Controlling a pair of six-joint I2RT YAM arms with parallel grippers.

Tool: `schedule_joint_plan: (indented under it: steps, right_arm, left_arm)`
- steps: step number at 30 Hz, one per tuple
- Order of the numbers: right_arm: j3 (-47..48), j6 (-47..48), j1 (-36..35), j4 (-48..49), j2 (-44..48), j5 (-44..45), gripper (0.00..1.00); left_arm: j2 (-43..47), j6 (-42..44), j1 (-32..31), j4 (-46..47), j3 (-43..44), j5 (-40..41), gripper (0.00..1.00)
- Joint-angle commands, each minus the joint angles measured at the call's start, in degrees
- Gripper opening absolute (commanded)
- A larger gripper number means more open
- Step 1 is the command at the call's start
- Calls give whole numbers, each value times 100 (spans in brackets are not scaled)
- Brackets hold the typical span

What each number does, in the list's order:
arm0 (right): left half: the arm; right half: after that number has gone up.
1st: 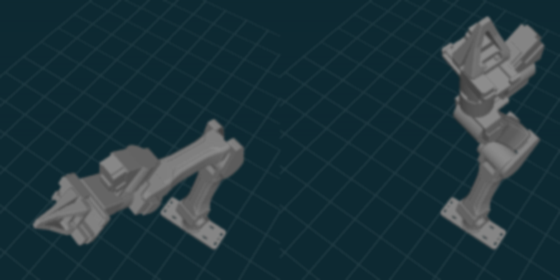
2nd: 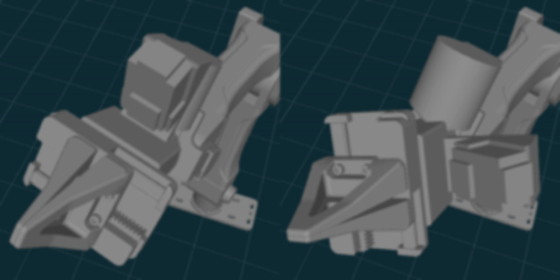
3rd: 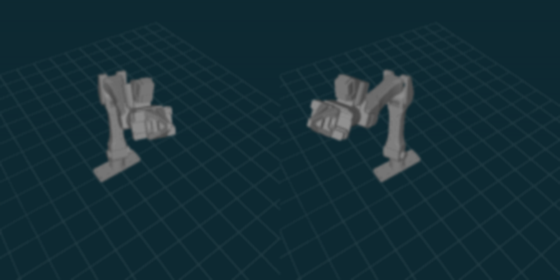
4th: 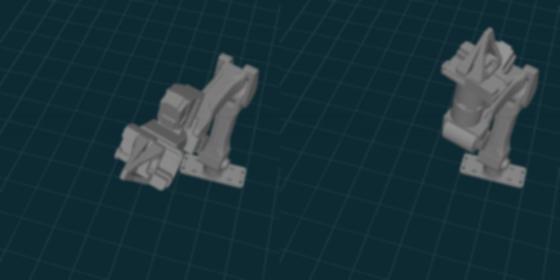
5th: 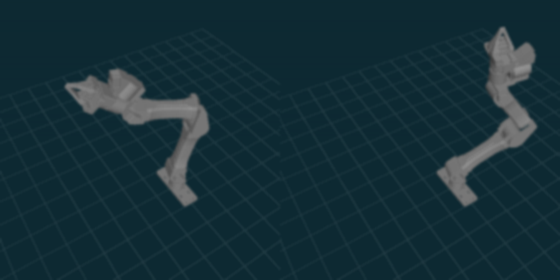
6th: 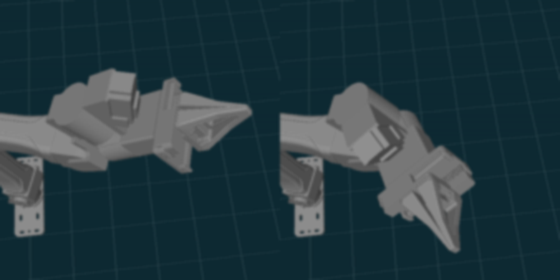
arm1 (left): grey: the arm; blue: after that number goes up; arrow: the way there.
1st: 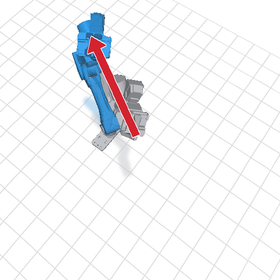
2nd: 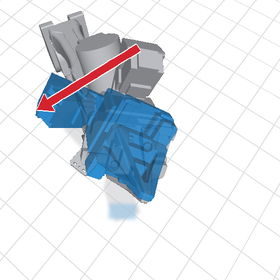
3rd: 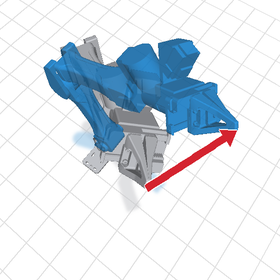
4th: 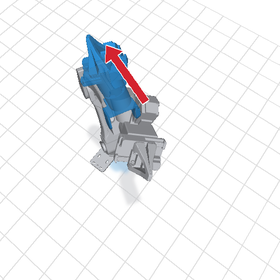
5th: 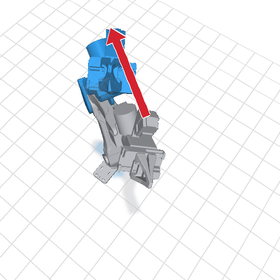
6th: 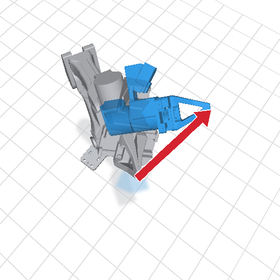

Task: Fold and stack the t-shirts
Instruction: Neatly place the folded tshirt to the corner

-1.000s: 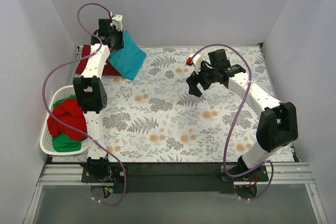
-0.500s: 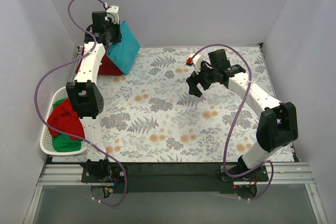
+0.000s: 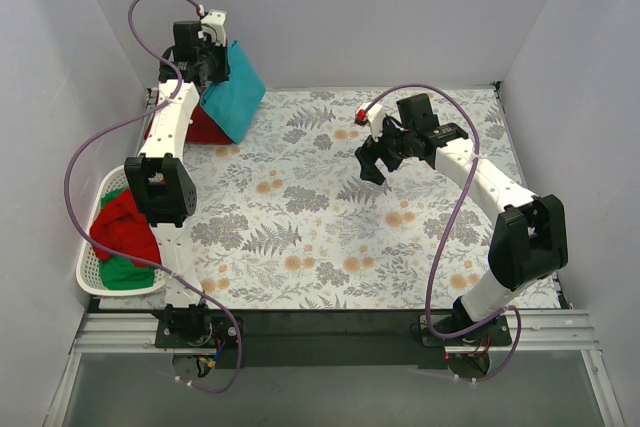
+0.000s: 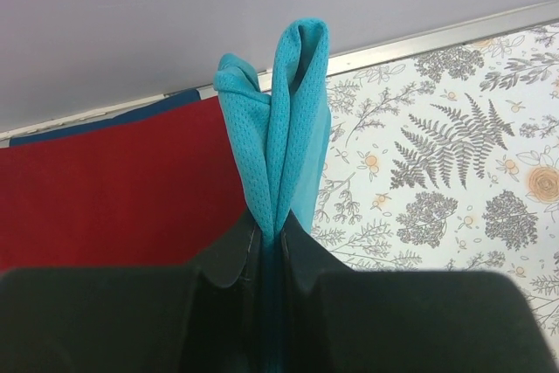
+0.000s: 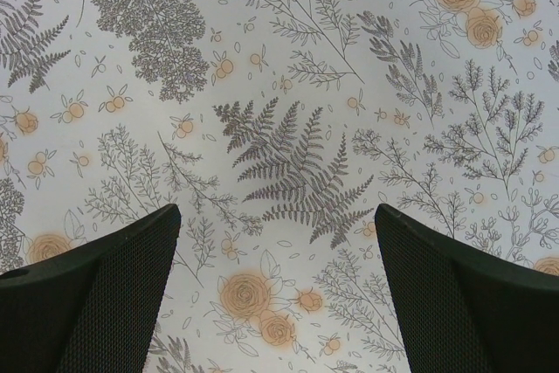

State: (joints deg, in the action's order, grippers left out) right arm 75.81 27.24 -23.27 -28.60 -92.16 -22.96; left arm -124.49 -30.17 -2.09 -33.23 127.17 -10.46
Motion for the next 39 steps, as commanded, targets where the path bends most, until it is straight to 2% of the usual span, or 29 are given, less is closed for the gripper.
schedule_joint_plan:
  steps: [1,14,24,39]
  right_arm:
    - [21,62,15,30,163,-7,98]
    - [127,0,15,21,-21,-94,98]
    - [145,-26,15,21,-127,-156,98]
    - [320,-70,15,21,-364,-156,98]
  left_arm:
    - [539,187,68,-25,106,79,0]
    - [461,424,200,-69,185,158,0]
    - [-207,609,824,-219,633,-246,0]
    - [-893,1330,1131,483,686,-158,0]
